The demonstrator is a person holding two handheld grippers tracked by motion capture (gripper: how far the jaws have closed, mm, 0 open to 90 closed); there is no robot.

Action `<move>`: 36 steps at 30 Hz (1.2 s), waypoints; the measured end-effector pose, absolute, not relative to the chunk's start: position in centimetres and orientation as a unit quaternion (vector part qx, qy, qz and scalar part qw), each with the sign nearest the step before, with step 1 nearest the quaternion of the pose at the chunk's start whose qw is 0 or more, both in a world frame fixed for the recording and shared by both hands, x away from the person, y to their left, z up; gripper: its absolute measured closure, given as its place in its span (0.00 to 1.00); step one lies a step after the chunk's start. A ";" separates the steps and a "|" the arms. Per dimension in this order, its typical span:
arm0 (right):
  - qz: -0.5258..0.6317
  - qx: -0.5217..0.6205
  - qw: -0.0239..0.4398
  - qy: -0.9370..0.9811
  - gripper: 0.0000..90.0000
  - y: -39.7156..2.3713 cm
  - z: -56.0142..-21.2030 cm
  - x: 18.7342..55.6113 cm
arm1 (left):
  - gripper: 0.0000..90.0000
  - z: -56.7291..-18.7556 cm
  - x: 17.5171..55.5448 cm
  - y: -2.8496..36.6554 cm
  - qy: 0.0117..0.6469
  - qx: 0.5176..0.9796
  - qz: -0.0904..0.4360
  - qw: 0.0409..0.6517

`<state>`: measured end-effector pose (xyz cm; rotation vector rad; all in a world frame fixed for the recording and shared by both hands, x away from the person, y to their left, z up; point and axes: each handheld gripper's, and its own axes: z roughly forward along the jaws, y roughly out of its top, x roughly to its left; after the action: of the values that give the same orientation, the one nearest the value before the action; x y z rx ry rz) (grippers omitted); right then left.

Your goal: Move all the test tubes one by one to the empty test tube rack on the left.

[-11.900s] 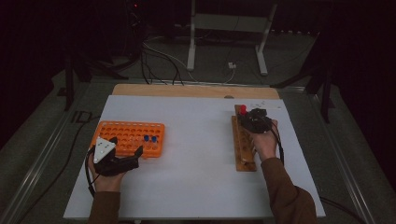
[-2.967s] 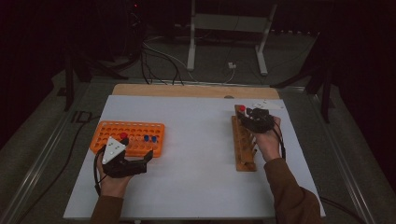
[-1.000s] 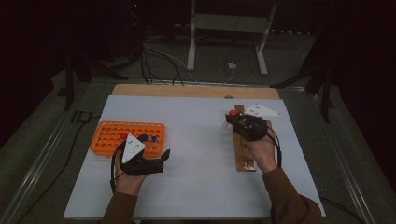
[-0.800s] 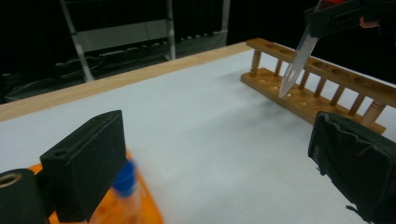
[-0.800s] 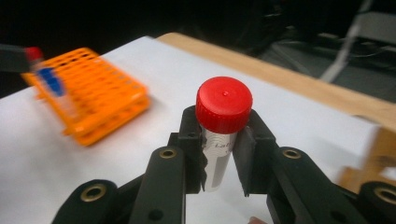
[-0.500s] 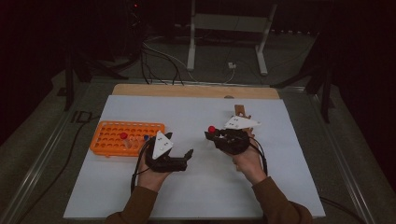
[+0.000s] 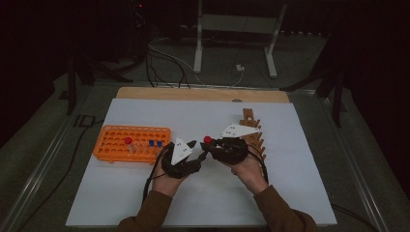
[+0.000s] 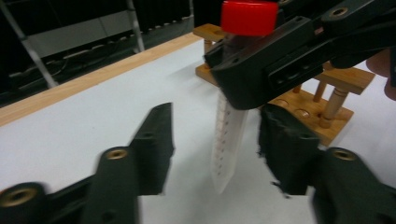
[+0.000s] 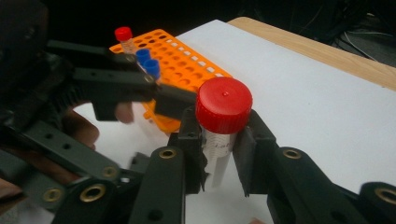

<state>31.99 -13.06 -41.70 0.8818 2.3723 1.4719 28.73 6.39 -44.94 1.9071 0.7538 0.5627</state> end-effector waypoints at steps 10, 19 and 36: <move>0.502 0.295 0.096 0.807 0.82 -12.7 -41.8 32.0 | 0.82 -45.1 28.7 6.3 0.297 0.792 0.219 0.487; 0.511 0.310 0.110 0.794 0.35 -13.7 -41.3 32.2 | 0.83 -45.1 28.9 7.0 0.309 0.790 0.223 0.481; 0.470 0.358 0.196 0.782 0.00 -17.7 -42.3 32.8 | 0.83 -44.4 28.0 11.1 0.345 0.759 0.235 0.499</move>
<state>32.81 -17.68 -42.30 1.0032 2.1917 1.3165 27.99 11.13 -44.43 1.8368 0.8355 0.5690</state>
